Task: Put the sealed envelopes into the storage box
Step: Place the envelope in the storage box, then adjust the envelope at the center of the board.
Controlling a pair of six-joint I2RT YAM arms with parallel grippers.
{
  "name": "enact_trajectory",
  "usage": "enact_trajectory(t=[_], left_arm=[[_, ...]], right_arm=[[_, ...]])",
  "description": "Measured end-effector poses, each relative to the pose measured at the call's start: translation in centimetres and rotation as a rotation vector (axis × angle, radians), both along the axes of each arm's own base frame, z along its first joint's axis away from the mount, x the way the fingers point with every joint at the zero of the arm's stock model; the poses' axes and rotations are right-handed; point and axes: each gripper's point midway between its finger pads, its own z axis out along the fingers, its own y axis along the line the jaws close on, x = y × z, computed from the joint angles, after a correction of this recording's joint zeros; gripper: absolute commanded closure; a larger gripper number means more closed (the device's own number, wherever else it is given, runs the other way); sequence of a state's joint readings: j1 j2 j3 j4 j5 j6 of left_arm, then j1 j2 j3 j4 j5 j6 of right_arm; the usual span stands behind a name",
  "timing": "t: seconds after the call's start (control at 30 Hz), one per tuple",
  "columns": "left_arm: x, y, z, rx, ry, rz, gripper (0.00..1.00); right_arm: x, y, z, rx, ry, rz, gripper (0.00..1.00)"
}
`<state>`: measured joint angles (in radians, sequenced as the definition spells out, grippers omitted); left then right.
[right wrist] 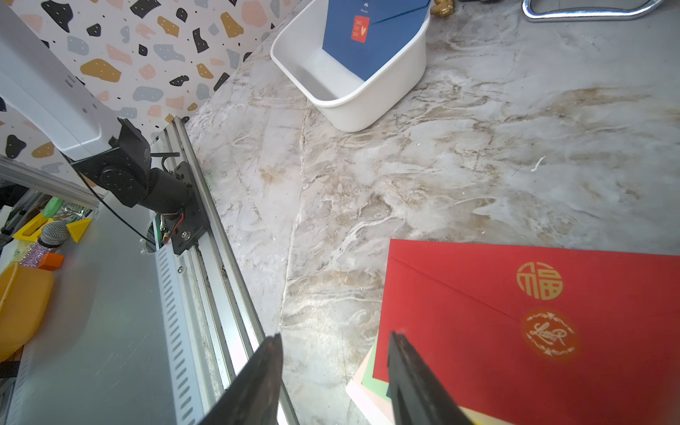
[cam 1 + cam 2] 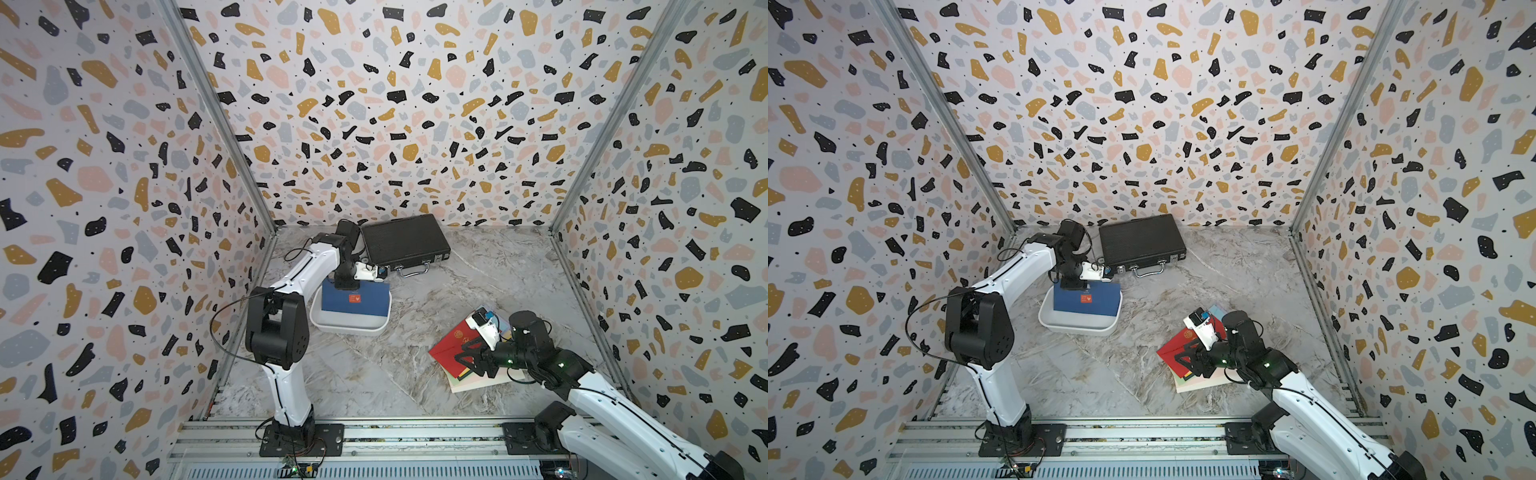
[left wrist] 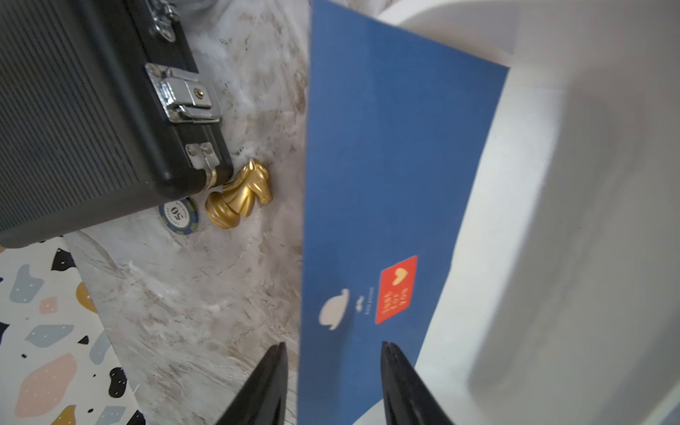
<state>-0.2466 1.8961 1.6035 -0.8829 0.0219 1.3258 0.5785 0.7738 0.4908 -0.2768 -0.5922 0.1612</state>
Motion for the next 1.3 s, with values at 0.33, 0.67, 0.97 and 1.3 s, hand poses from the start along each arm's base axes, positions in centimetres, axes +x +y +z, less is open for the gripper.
enact_trajectory(t=[0.33, 0.67, 0.97, 1.3], left_arm=[[1.9, -0.2, 6.7, -0.126, -0.228, 0.194, 0.41], [-3.2, 0.2, 19.6, -0.758, -0.437, 0.793, 0.01], [-8.6, -3.4, 7.9, -0.918, 0.175, 1.186, 0.01], [-16.0, -5.9, 4.9, -0.880, 0.436, 1.281, 0.15]], right_arm=[[1.4, -0.7, -1.4, -0.056, 0.031, -0.093, 0.50], [5.5, -2.2, -3.4, -0.262, 0.111, -0.279, 0.50], [9.2, -3.2, -5.9, -0.433, 0.203, -0.425, 0.50], [10.4, -3.6, -10.3, -0.549, 0.367, -0.460, 0.54]])
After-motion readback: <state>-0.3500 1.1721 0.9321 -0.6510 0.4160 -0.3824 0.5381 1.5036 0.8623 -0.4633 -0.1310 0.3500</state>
